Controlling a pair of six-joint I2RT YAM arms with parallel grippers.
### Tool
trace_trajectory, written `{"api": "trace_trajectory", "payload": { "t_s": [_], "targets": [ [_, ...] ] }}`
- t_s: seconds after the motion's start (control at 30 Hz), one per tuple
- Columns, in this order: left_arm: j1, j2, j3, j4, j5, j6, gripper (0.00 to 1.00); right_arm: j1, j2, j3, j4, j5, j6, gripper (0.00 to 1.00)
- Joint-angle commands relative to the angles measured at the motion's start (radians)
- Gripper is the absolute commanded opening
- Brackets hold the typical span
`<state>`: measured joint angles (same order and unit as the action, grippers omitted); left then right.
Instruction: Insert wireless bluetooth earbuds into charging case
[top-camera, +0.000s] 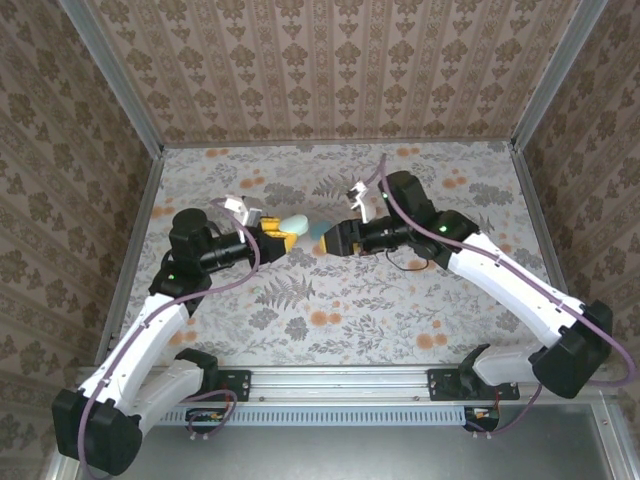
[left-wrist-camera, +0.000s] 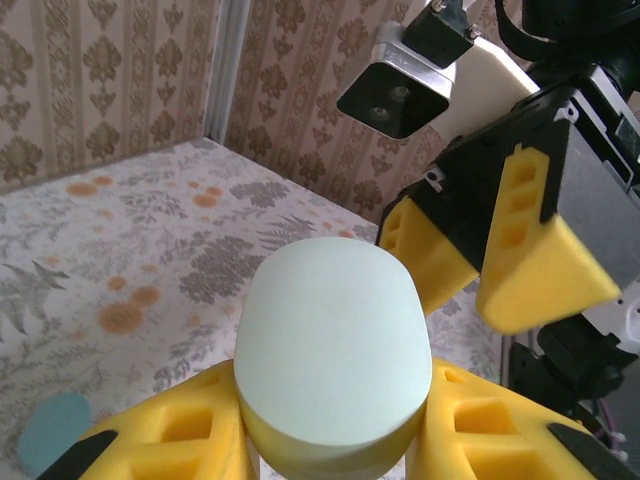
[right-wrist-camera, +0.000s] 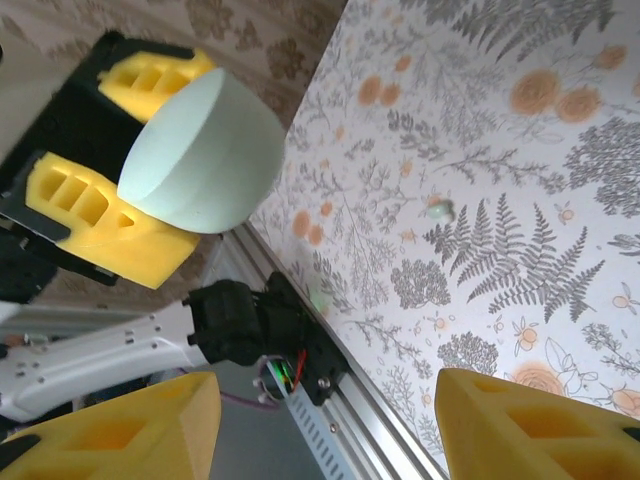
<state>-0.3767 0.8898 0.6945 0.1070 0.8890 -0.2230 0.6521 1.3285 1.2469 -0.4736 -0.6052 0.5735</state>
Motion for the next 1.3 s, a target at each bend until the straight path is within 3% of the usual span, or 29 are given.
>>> {"api": "trace_trajectory", "payload": {
  "t_s": [0.0,0.5,1.27],
  "targets": [
    [0.007,-0.011,0.019,-0.036,0.063,0.008,0.17,0.015,0.028,0.064,-0.045,0.03,-0.066,0.59],
    [0.005,-0.001,0.018,-0.054,0.107,0.007,0.16,0.019,0.138,0.135,0.01,-0.024,-0.005,0.6],
    [-0.054,0.049,0.064,-0.215,0.083,0.131,0.14,-0.011,0.136,0.102,0.105,-0.084,0.13,0.6]
  ]
}}
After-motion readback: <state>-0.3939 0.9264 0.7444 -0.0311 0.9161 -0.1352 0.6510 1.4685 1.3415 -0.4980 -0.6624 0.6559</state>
